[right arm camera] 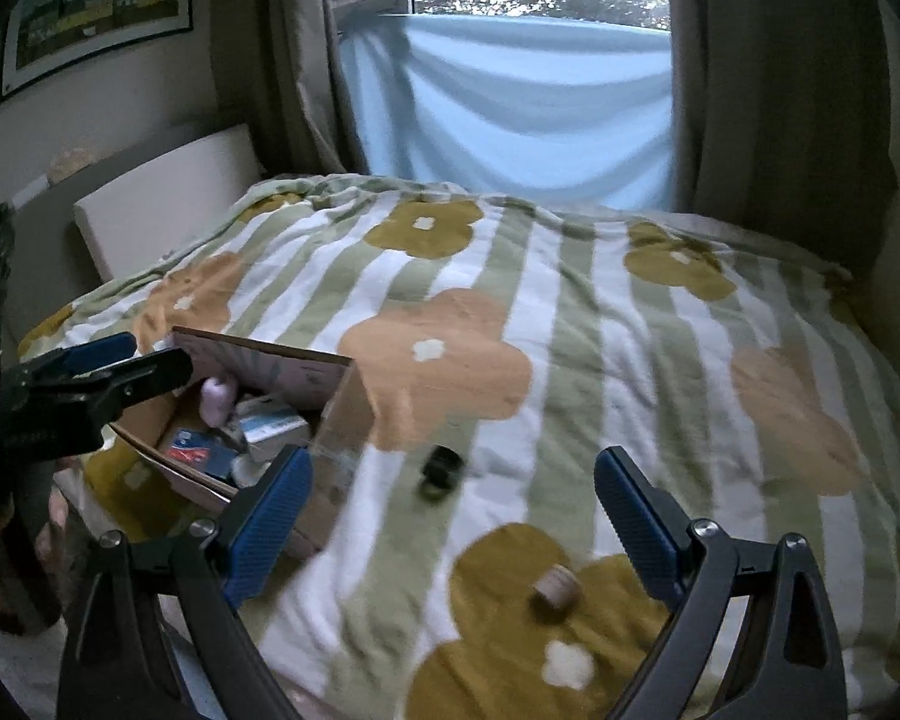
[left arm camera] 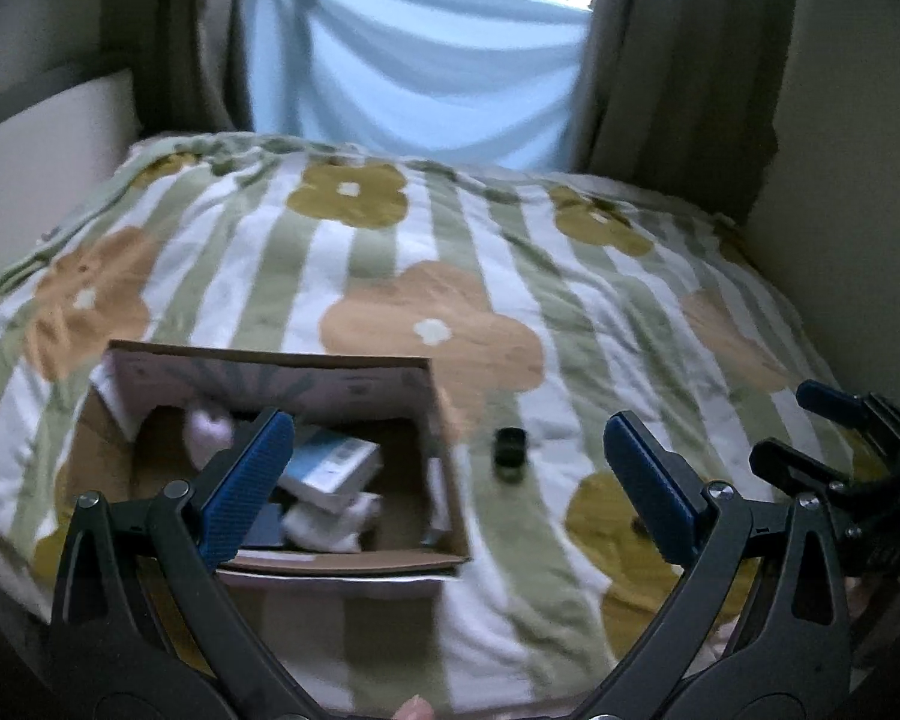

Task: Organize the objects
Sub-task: 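Withdraw both tools from the box toward the black cap and tape roll, then grasp the black cap with the left tool while the right tool grasps the beige tape roll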

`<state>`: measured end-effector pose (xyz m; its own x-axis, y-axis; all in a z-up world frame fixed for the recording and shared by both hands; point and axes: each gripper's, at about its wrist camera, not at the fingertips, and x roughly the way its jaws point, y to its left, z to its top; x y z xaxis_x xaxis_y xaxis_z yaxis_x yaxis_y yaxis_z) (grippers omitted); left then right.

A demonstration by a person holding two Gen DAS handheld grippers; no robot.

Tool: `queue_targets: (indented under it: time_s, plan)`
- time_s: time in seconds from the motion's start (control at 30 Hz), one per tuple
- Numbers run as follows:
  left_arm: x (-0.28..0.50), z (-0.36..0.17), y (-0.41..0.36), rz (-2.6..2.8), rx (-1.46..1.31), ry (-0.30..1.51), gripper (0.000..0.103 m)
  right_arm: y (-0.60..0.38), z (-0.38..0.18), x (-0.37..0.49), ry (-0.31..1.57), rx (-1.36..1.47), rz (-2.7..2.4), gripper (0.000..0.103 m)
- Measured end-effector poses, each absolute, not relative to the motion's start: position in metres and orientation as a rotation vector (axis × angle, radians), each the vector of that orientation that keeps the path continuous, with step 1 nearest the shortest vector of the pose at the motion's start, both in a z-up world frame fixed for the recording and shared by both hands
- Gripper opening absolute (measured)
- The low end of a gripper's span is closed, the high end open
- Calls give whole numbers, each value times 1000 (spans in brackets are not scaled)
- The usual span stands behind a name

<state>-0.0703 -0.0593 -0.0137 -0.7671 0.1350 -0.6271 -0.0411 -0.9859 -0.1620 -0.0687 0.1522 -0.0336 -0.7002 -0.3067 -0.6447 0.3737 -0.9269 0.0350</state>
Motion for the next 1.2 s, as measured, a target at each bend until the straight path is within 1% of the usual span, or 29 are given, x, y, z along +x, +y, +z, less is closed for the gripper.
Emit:
queue_targets:
  time_s: [0.23, 0.47, 0.57, 0.63, 0.9, 1.03, 1.2]
  plan:
    - [-80, -28, -7, 2792, -1064, -172, 103, 192, -52, -65, 152, 1007, -2633, 94]
    - [-94, -59, 45, 2744, -1116, -98, 103, 225, -81, -65, 125, 1062, -2618, 94]
    - [-100, -78, 57, 2732, -1156, -93, 102, 230, -96, -67, 122, 1091, -2601, 94]
    - [-104, -90, 62, 2739, -1169, -106, 100, 232, -108, -70, 127, 1112, -2588, 94]
    - [-127, -135, 79, 2741, -1218, -111, 99, 239, -157, -88, 112, 1198, -2527, 94]
    - [-147, -156, 84, 2752, -1265, -109, 95, 241, -180, -100, 108, 1229, -2503, 94]
    - [-172, -181, 87, 2784, -1302, -103, 86, 240, -201, -110, 118, 1243, -2472, 93]
